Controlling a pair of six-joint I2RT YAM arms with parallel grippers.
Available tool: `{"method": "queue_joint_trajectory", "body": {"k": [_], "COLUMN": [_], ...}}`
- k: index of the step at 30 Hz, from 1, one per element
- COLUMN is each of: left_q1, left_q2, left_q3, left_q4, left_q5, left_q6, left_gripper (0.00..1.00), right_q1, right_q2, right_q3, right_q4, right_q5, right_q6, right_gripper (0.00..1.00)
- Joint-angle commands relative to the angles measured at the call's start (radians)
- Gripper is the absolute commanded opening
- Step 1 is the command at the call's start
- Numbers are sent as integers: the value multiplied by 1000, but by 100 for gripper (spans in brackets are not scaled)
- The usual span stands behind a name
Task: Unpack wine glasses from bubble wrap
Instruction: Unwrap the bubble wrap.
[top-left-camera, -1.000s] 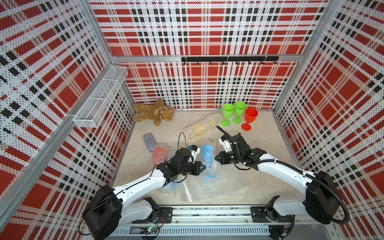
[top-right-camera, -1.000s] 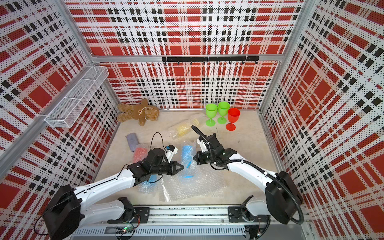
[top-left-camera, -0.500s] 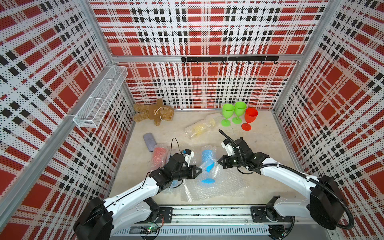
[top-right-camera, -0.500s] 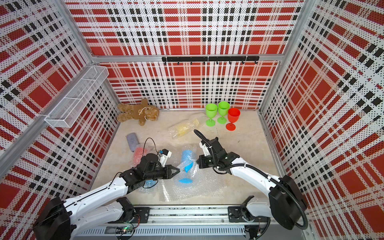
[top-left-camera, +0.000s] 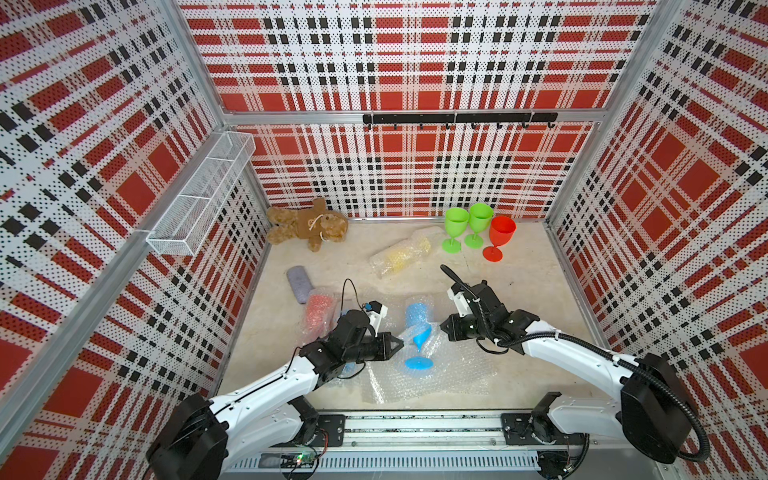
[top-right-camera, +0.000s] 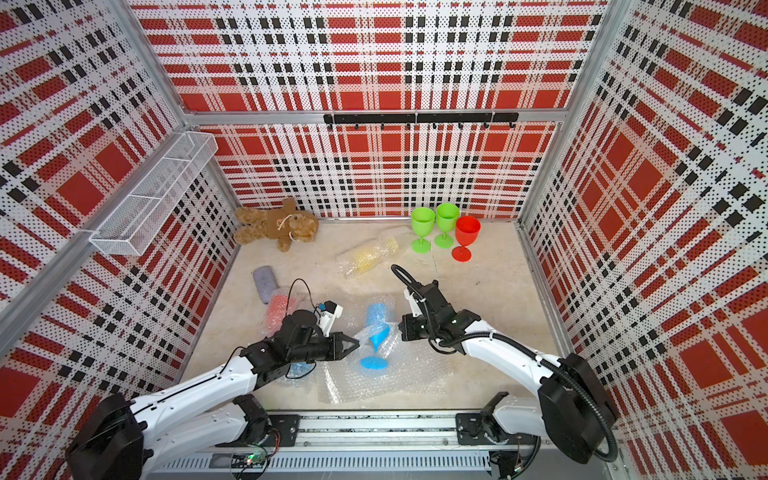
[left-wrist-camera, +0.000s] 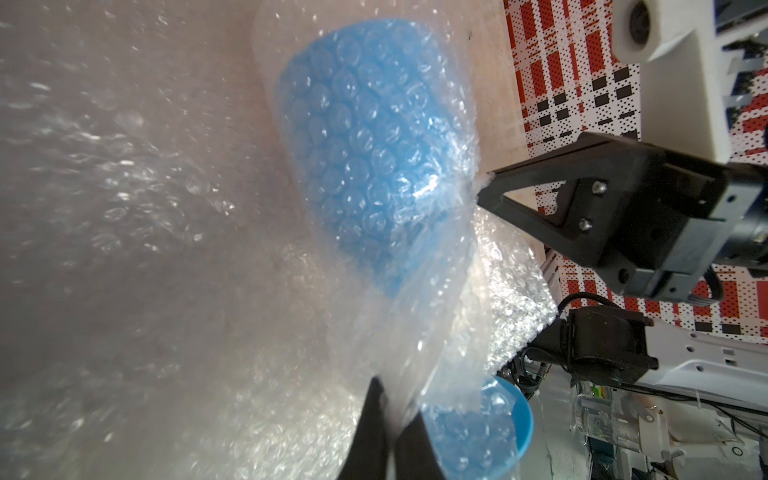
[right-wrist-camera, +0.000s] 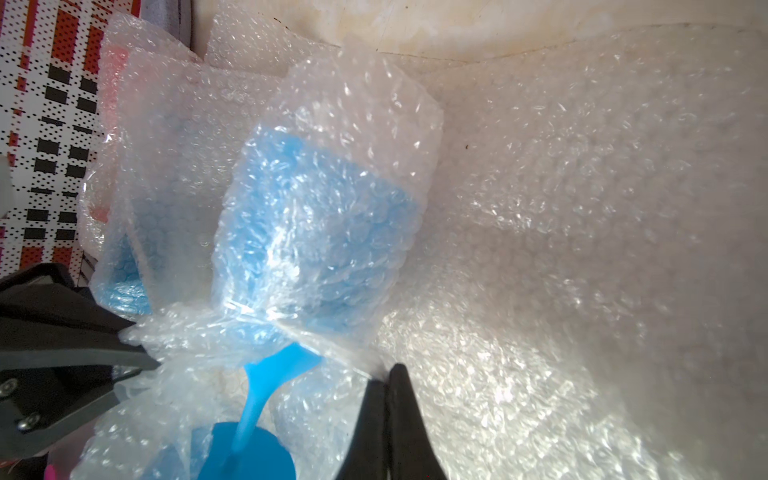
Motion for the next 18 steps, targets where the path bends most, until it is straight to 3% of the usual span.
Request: {"method": "queue_joint_trajectory", "body": {"k": [1, 16, 18], "left_q1": [6, -23, -31], "left_q2": [12, 86, 83], "left_q3": [-29, -1, 14], "left_q4": [-52, -63, -86], "left_q5": [-40, -53, -75], "left_q6": [-7, 13, 19], "left_gripper": [0, 0, 20], "right_q1": [-41, -66, -65], "right_q2": [-8, 7, -8], "right_q3": [-32, -57, -41], "right_q4": [-43, 12, -8], "right_q5": [182, 133, 132], "right_q6": [10, -11, -32], "right_gripper": [0, 0, 0]}}
